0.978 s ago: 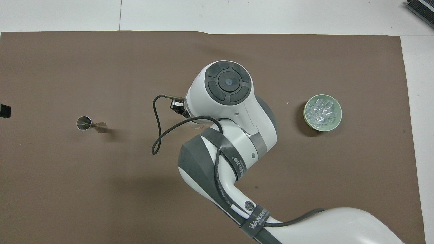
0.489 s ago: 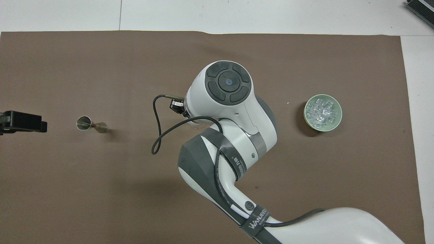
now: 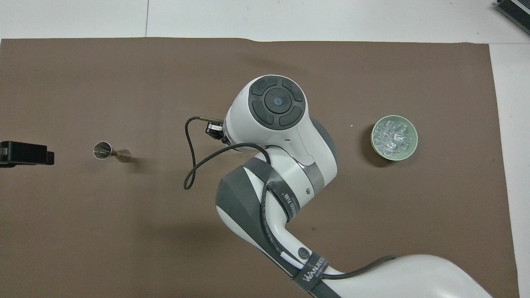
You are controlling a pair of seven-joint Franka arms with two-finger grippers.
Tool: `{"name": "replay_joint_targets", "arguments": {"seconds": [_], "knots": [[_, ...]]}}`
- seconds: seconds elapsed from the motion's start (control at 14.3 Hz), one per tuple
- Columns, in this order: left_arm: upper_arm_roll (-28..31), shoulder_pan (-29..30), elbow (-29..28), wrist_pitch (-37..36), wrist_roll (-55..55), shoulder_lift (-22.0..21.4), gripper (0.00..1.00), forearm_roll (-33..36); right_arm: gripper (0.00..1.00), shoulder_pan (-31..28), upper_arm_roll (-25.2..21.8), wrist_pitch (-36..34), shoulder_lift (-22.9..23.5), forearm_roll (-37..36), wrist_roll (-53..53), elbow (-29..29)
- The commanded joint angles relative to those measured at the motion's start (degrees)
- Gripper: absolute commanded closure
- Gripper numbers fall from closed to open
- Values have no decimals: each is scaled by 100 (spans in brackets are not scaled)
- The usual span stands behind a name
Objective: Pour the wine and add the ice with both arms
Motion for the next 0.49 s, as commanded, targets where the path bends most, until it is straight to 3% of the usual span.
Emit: {"name": "replay_joint_targets", "arguments": {"seconds": [0.0,0.28,0.42], "knots": [[37,-31,-207,291,76,-128,0,122,67,-26,54,-57,-105,91,-10,59],[37,4,-180,318,85,-84,0,200,67,-131,28,-180,-421,38,-28,25],[46,4,-49,274,93,-49,0,201,56,-227,-16,-268,-622,12,-89,-54]]}}
